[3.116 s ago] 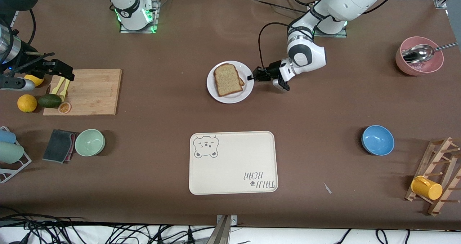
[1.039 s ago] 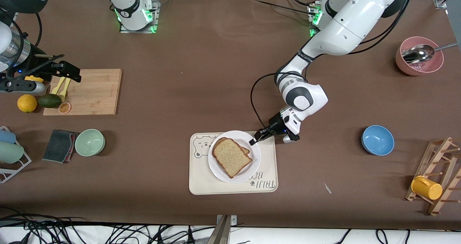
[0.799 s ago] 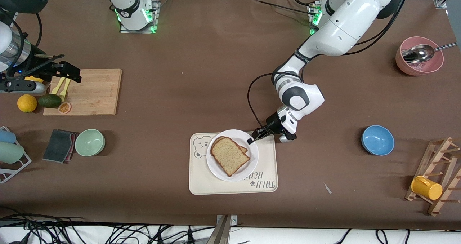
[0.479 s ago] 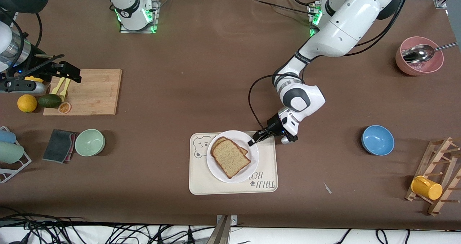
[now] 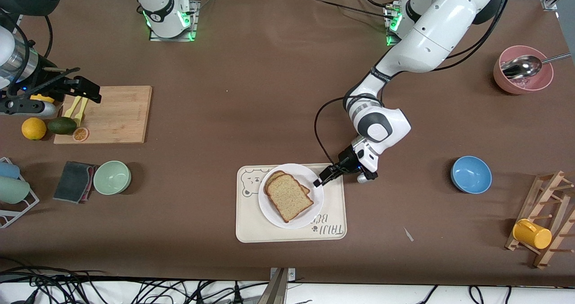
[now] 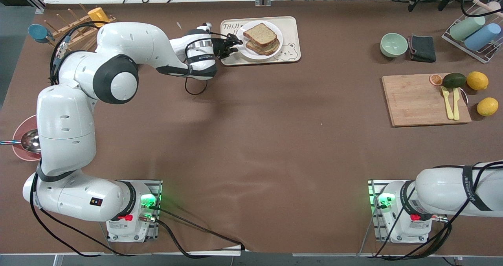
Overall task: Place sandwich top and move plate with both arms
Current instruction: 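Hold the plate on the tray and open the left gripper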
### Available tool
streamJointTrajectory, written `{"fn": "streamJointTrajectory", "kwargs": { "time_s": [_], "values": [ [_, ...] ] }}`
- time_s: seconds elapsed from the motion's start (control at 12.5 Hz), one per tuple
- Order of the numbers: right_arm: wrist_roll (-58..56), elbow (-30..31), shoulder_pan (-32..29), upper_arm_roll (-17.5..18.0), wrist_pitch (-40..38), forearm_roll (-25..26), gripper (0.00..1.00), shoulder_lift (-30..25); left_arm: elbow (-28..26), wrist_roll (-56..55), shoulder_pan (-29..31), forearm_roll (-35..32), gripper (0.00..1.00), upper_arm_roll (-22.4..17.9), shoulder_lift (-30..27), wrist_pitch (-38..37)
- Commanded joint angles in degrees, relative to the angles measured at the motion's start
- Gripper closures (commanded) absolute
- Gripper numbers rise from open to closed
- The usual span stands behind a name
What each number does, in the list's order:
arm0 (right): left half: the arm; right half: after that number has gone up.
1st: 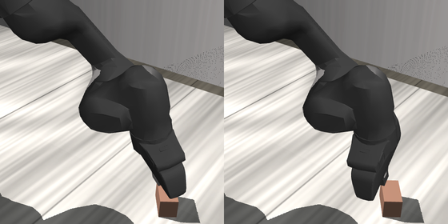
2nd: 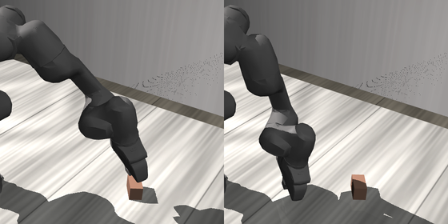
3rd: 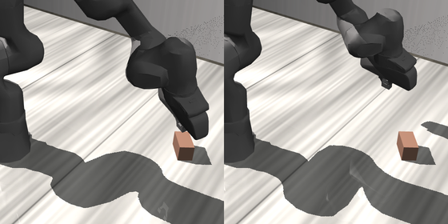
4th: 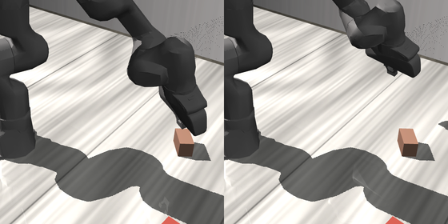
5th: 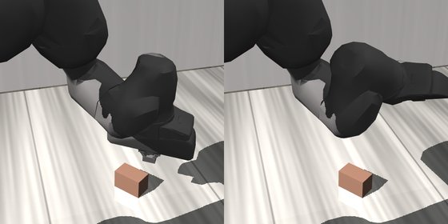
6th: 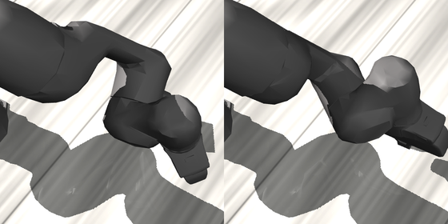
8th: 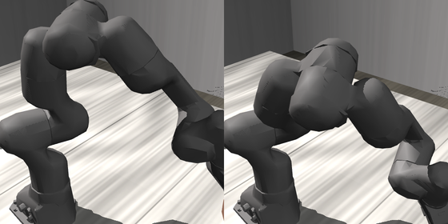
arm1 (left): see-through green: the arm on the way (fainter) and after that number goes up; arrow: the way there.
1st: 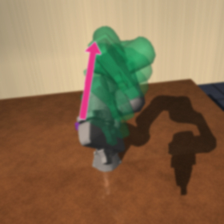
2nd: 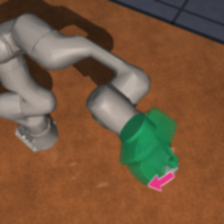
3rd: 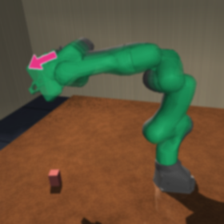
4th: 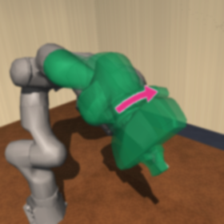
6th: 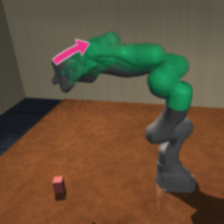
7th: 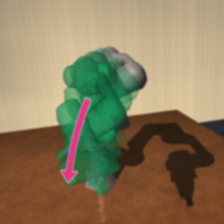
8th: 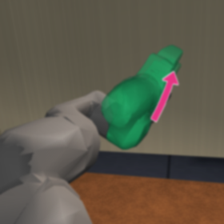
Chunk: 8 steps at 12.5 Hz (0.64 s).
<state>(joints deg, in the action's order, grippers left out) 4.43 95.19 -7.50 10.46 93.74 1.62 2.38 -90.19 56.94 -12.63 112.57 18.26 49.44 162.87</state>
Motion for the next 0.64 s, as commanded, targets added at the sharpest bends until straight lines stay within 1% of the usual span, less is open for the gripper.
{"fn": "streamJointTrajectory", "kwargs": {
  "time_s": [0.0,0.24,0.4,0.56],
  "values": [
    [1.02,0.17,-0.24,0.18,0.3,-0.12,0.0,-0.19,0.71,-1.21,0.24,0.81,0.36,-0.51,-1.01,0.78],
    [4.34,-0.09,-0.41,0.09,0.39,-2.14,0.0,0.08,0.89,-4.9,0.33,0.29,0.3,-0.69,-2.06,0.78],
    [6.47,-0.27,-0.41,0.18,0.74,-2.84,0.0,0.16,0.72,-6.58,0.42,-1.63,0.26,-1.82,-3.9,1.05],
    [6.21,-0.36,-0.41,0.09,0.74,-3.38,0.0,0.08,0.89,-6.84,0.68,-3.75,0.25,-1.74,-4.09,1.57]
  ]
}}
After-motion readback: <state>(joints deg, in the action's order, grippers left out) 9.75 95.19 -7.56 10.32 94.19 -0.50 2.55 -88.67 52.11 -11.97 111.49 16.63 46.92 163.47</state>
